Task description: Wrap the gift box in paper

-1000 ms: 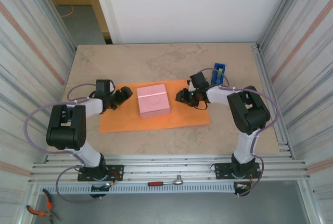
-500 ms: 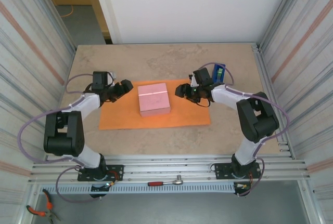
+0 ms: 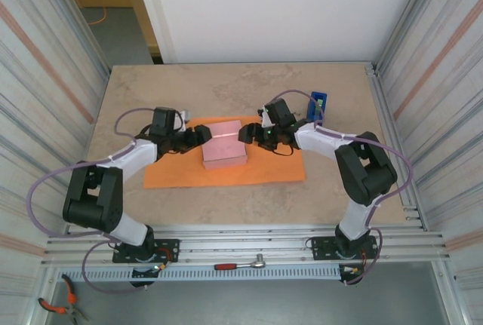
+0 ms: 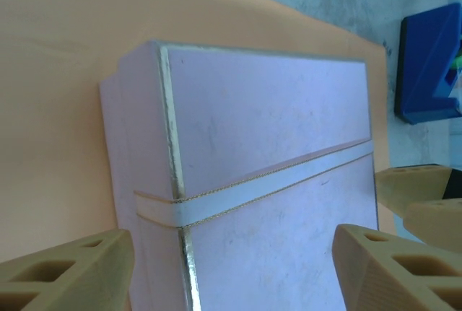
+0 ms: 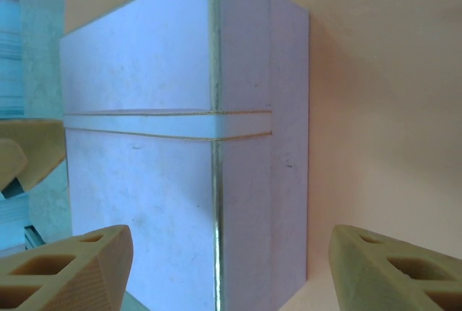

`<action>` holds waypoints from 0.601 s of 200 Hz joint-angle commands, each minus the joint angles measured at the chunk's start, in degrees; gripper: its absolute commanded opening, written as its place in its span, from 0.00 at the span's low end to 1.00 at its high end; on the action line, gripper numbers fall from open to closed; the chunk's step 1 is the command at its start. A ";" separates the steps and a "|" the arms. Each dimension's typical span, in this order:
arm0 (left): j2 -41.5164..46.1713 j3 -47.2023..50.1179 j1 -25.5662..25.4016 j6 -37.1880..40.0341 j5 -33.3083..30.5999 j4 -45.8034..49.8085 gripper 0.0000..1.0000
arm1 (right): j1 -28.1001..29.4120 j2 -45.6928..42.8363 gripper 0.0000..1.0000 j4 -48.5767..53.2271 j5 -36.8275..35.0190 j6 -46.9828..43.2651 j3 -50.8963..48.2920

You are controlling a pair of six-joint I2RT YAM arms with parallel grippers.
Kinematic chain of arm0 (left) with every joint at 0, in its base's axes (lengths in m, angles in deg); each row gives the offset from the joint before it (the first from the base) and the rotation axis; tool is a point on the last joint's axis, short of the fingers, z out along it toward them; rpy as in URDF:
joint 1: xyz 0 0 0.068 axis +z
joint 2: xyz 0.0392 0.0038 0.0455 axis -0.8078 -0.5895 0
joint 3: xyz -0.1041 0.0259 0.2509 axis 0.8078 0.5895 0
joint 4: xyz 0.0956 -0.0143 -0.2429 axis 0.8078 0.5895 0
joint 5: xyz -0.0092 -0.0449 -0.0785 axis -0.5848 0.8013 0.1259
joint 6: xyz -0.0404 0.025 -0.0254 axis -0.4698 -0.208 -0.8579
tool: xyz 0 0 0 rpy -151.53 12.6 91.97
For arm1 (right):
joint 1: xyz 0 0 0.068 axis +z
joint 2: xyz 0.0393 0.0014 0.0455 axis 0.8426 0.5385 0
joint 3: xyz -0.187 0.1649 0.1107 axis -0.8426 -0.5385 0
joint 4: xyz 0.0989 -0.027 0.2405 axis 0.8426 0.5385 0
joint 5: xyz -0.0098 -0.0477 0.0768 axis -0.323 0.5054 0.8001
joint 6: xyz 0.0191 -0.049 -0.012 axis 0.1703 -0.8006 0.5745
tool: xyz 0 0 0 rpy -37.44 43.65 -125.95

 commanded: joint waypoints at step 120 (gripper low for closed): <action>-4.11 -3.97 -3.82 1.00 4.39 -1.46 0.64 | 1.31 -3.01 0.38 -2.88 0.78 3.51 -1.22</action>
